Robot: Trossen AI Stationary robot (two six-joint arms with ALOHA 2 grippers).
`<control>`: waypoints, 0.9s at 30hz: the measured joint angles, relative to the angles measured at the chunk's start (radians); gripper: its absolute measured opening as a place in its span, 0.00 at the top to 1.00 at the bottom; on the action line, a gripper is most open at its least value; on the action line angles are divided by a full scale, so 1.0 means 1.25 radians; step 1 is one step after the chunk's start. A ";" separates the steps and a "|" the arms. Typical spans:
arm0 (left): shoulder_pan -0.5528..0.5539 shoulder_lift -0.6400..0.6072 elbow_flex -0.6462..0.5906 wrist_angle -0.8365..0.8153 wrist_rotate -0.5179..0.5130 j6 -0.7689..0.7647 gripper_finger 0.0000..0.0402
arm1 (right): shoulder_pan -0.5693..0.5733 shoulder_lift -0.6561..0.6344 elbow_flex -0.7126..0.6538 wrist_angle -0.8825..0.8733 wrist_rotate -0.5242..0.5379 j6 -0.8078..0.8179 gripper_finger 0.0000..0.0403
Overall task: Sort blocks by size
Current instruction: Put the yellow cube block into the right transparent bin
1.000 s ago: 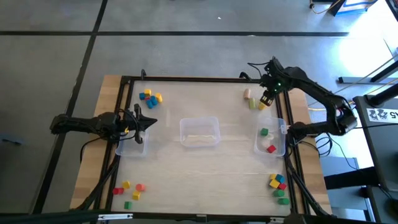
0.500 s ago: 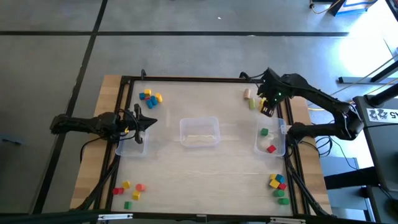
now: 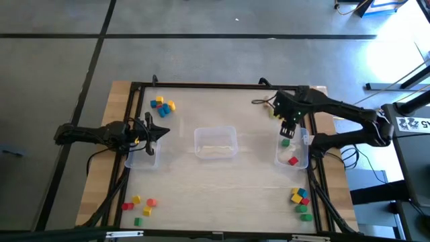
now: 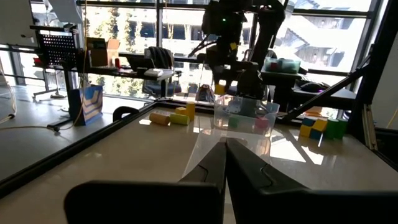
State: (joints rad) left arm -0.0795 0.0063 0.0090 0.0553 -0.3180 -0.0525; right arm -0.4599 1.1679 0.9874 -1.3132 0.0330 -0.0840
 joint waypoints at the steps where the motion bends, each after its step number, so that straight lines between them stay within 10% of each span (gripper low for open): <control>1: 0.000 0.000 0.000 0.000 0.000 0.000 0.99 | 0.016 0.000 0.000 -0.005 0.000 0.012 0.65; 27: 0.000 0.000 0.000 0.000 0.000 0.000 0.99 | 0.281 0.000 0.000 -0.019 0.030 0.237 0.65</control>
State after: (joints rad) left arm -0.0795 0.0063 0.0093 0.0555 -0.3180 -0.0521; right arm -0.1085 1.1683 0.9874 -1.3373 0.0707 0.2127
